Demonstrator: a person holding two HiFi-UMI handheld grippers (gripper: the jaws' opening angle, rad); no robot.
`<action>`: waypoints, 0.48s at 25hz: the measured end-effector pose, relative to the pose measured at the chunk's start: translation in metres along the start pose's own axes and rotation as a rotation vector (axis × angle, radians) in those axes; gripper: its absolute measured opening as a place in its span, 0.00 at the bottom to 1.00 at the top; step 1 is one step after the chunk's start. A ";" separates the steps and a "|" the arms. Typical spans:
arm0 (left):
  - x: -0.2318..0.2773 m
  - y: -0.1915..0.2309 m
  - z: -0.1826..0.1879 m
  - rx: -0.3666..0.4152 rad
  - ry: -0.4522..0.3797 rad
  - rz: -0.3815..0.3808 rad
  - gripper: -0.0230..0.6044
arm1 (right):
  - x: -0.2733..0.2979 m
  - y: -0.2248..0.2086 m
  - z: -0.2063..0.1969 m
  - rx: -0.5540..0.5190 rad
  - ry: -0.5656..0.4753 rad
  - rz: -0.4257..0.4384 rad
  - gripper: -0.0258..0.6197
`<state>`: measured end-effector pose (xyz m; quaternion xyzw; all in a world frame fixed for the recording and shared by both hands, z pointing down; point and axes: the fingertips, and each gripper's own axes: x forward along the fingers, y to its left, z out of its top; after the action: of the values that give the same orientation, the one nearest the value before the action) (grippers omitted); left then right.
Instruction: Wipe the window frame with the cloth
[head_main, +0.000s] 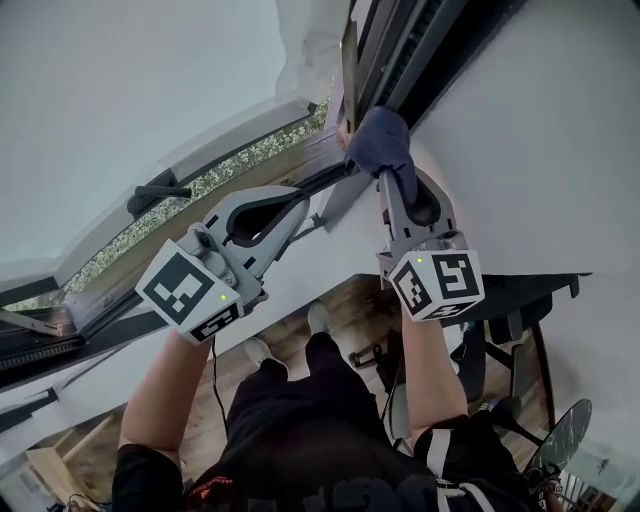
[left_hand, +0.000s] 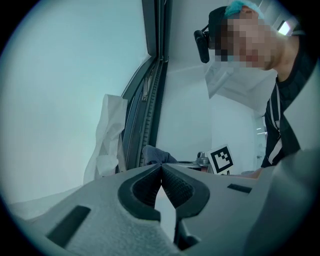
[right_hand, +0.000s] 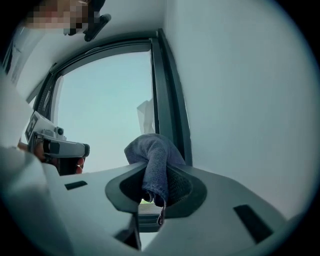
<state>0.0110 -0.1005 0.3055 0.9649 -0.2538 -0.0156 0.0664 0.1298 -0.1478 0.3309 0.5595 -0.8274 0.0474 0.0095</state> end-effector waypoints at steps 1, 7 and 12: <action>0.000 -0.001 0.007 0.012 -0.009 -0.002 0.07 | 0.000 -0.001 0.012 -0.009 -0.019 0.001 0.14; 0.004 -0.001 0.048 0.074 -0.062 -0.005 0.07 | 0.006 -0.005 0.070 -0.038 -0.112 0.014 0.14; 0.010 -0.003 0.081 0.116 -0.093 -0.015 0.07 | 0.007 -0.002 0.126 -0.081 -0.204 0.033 0.14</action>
<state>0.0161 -0.1126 0.2252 0.9672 -0.2499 -0.0459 -0.0017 0.1337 -0.1665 0.2062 0.5469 -0.8344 -0.0429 -0.0529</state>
